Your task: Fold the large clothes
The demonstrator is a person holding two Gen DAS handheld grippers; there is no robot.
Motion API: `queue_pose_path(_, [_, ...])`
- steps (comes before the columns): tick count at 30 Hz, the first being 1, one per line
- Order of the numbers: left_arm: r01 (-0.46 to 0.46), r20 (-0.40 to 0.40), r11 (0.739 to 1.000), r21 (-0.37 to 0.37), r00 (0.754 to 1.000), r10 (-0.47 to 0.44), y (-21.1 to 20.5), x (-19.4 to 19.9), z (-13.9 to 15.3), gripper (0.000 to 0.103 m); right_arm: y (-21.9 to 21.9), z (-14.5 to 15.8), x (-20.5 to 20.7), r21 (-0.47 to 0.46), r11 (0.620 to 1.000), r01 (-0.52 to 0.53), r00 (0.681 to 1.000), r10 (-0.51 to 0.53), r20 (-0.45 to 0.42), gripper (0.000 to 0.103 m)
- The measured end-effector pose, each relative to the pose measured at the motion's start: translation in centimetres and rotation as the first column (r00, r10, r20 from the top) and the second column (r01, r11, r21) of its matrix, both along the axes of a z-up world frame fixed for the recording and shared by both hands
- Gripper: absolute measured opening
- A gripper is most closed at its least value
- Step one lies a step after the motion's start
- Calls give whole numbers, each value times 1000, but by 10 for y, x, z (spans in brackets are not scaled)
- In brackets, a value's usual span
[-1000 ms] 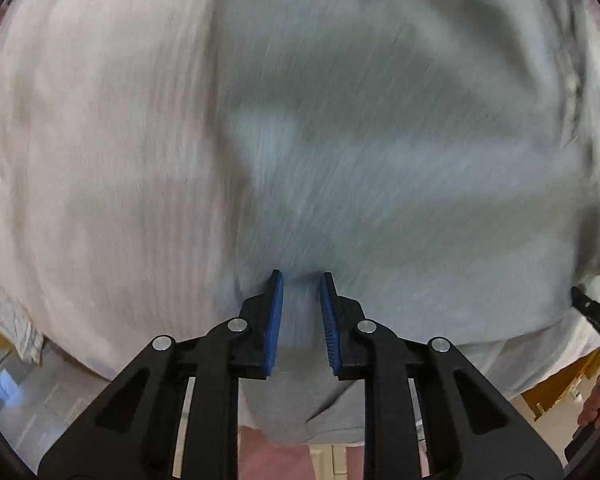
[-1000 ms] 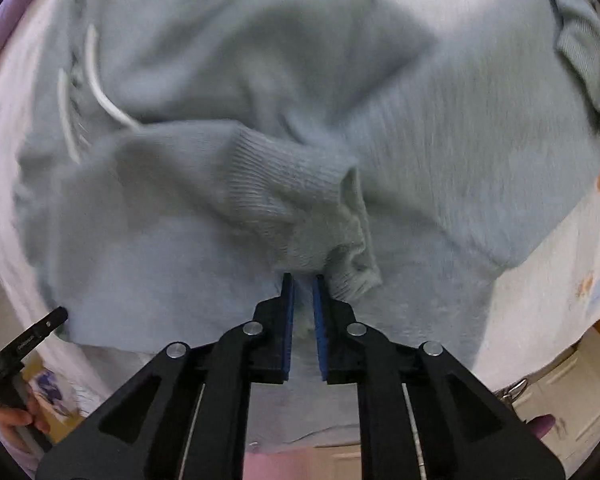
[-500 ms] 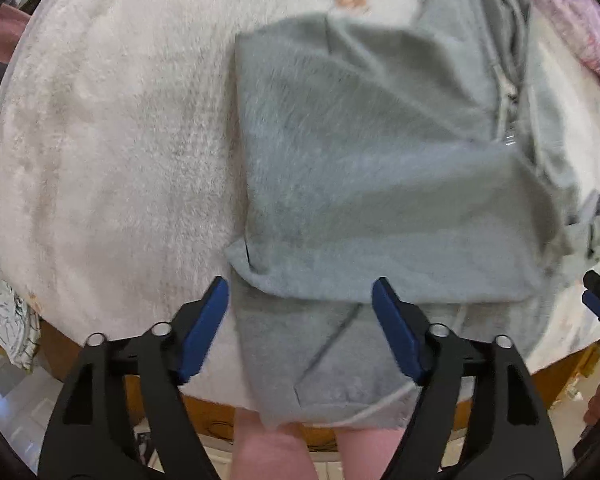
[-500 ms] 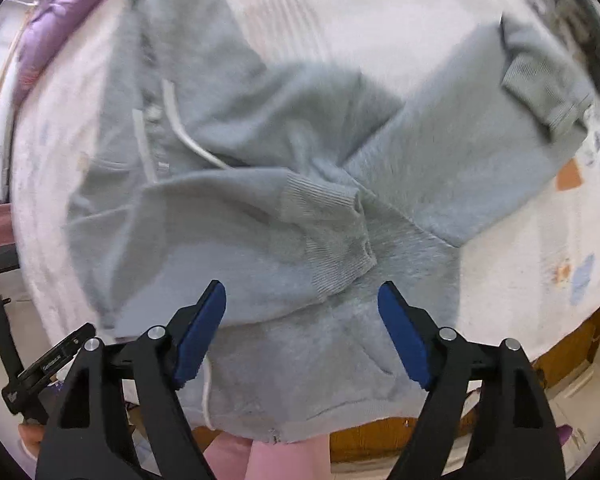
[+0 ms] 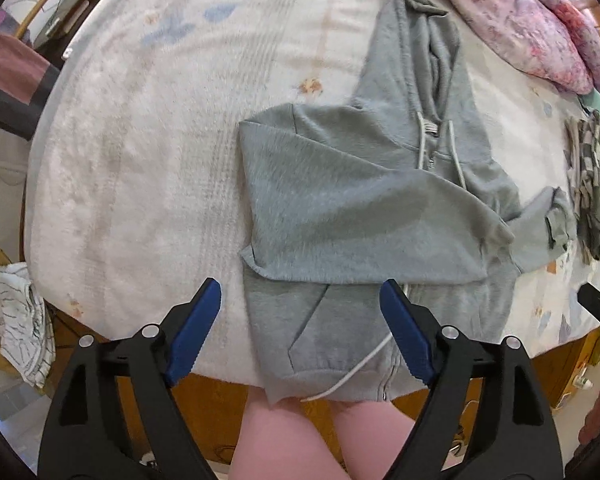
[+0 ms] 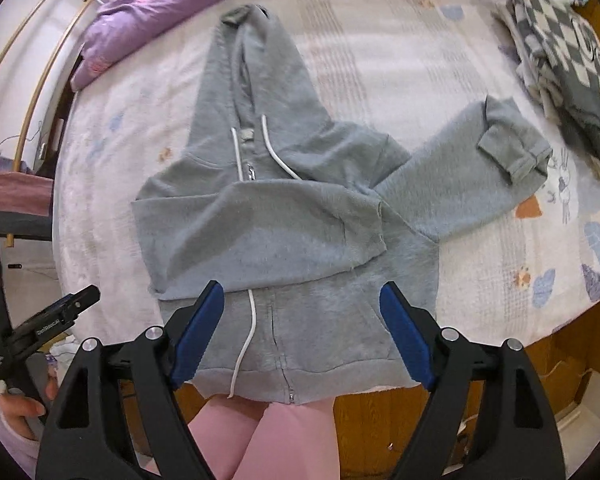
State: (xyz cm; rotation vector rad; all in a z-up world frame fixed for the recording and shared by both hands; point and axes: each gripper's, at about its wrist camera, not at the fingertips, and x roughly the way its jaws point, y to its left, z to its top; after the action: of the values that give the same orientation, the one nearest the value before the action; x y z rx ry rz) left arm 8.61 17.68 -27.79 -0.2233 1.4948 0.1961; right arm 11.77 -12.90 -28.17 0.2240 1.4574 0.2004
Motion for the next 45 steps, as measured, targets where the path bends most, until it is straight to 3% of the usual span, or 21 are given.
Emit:
queue_pose_path(15, [175,115,984,24,977,-177,-36,-73,51,83,9,53,-87,4,996,84,990,-84,113,77])
queue_pose_path(18, [201,152,980,11,968,-200,-44,-88,63,83,4,64,-114,8,993,122,984,-122,127,77])
queue_pose_path(22, [245,172,970,4,955,-242,-62,-105,75,83,1,88,-141,-74,990,118,975,-101,199,77])
queue_pose_path(26, [284,204,958,-38,941,-271,-82,-114,89,83,-15,105,-159,-42,985,166,961,-152,229,77])
queue_pose_path(28, [317,222,948,-33,927,-302,-96,-115,96,83,-24,111,-164,-50,979,199,953,-182,243,84])
queue_pose_path(31, [372,244,928,1,900,-360,-116,-112,106,83,-36,116,-167,-119,965,236,939,-194,284,84])
queue_pose_path(35, [407,249,913,22,882,-399,-142,-101,109,83,-65,113,-164,13,952,306,910,-296,291,84])
queue_pose_path(37, [411,244,911,35,880,-407,-152,-94,109,83,-79,108,-155,9,947,322,908,-311,281,84])
queue_pose_path(41, [402,222,915,44,889,-401,-177,-72,102,83,-114,92,-135,34,938,345,908,-343,240,84])
queue_pose_path(45, [359,185,932,52,914,-362,-215,-37,88,83,-154,74,-106,22,944,329,921,-326,215,84])
